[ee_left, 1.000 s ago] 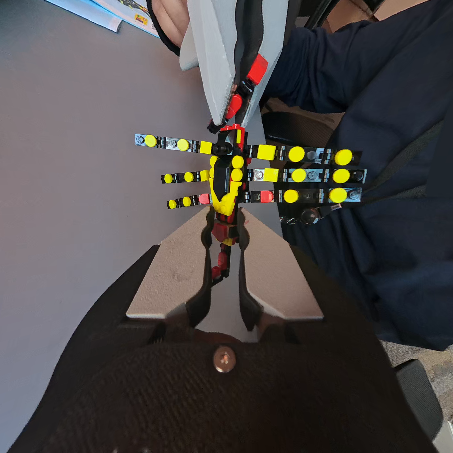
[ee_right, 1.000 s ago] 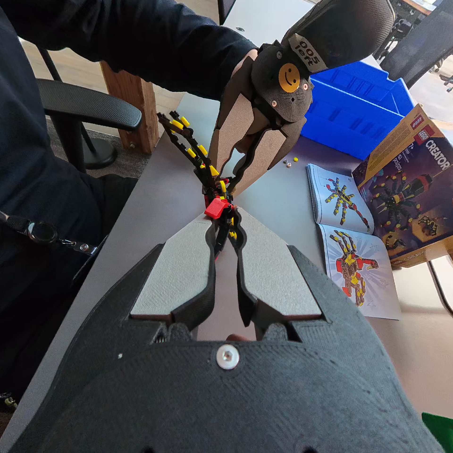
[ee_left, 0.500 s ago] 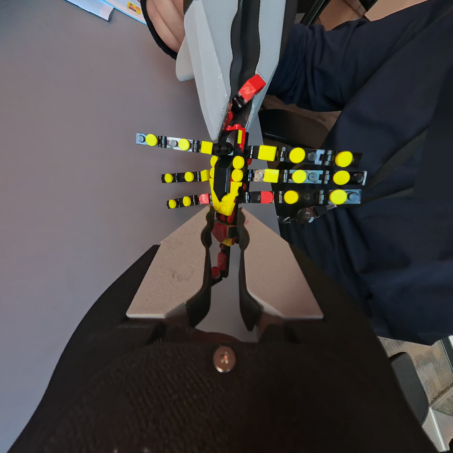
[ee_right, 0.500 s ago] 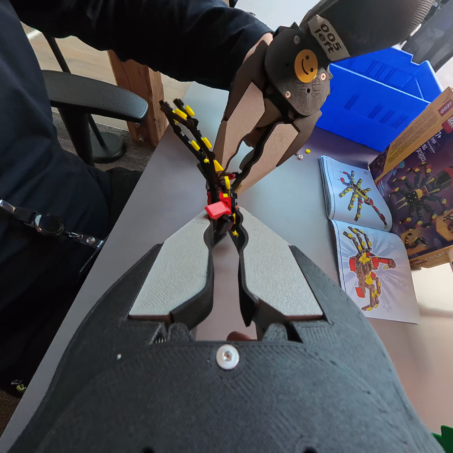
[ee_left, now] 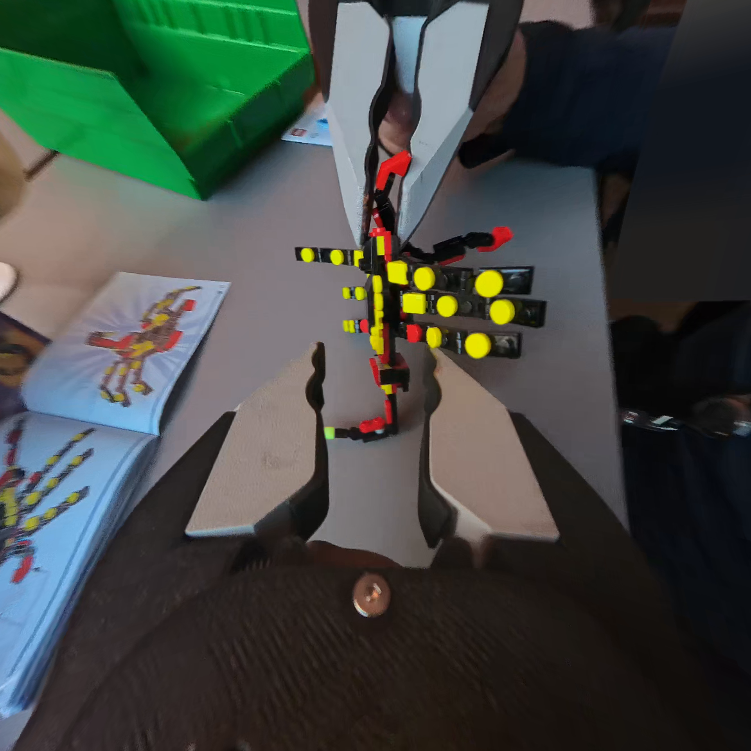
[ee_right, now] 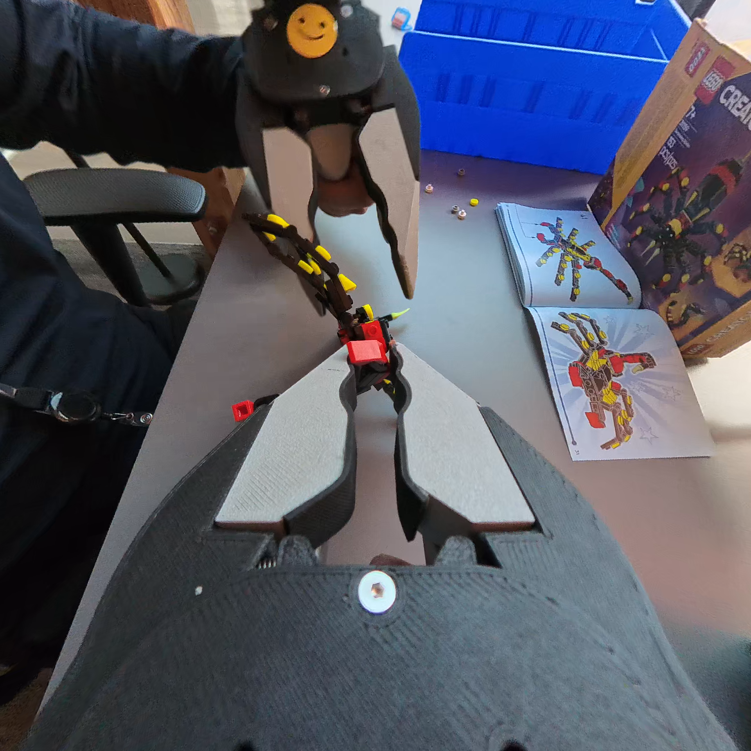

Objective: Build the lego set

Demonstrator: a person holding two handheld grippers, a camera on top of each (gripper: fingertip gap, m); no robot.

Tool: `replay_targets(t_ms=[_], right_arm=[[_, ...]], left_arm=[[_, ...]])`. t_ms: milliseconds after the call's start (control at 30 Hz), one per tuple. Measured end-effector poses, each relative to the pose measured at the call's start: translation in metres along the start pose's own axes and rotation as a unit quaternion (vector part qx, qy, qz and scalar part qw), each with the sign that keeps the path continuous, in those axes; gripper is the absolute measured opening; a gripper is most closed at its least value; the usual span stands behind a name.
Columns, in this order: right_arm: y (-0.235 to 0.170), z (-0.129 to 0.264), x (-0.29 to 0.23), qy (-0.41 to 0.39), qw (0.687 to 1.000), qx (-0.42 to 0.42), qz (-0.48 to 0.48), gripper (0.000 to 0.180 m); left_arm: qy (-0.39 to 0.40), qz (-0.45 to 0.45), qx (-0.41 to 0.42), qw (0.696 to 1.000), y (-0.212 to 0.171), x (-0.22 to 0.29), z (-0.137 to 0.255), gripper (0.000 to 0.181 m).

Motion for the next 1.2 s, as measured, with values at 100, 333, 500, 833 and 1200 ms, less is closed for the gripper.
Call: replay_targets(t_ms=[100,333,500,833,1200], right_arm=[[-0.001,0.0,0.002,-0.008,1.0,-0.004,-0.005,0.01],[0.0,-0.001,0.003,-0.011,1.0,-0.001,-0.009,0.01],[-0.003,0.001,0.005,-0.015,1.0,-0.003,-0.018,0.01],[-0.041,-0.005,0.009,0.072,0.979,-0.157,-0.109,0.01],[-0.047,-0.022,0.029,0.127,0.897,-0.344,-0.247,0.024]], left_arm=[[0.024,-0.056,0.005,0.998,0.001,0.013,-0.011,0.056],[0.084,-0.092,0.05,0.991,0.008,0.02,-0.022,0.042],[0.151,-0.155,0.039,0.975,0.009,0.022,-0.033,0.028],[0.121,-0.207,-0.011,0.971,-0.001,0.005,-0.026,0.023],[0.119,-0.283,-0.014,0.952,-0.007,-0.004,-0.016,0.023]])
Point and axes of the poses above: each gripper's, where its closed fingertips meet, z back along the fingers, y out of its top, x = y × z across the jaws, the point moved 7 cm from there along z, back along the fingers, and after that the axes turned 3 degrees about y, right-handed, at the moved point
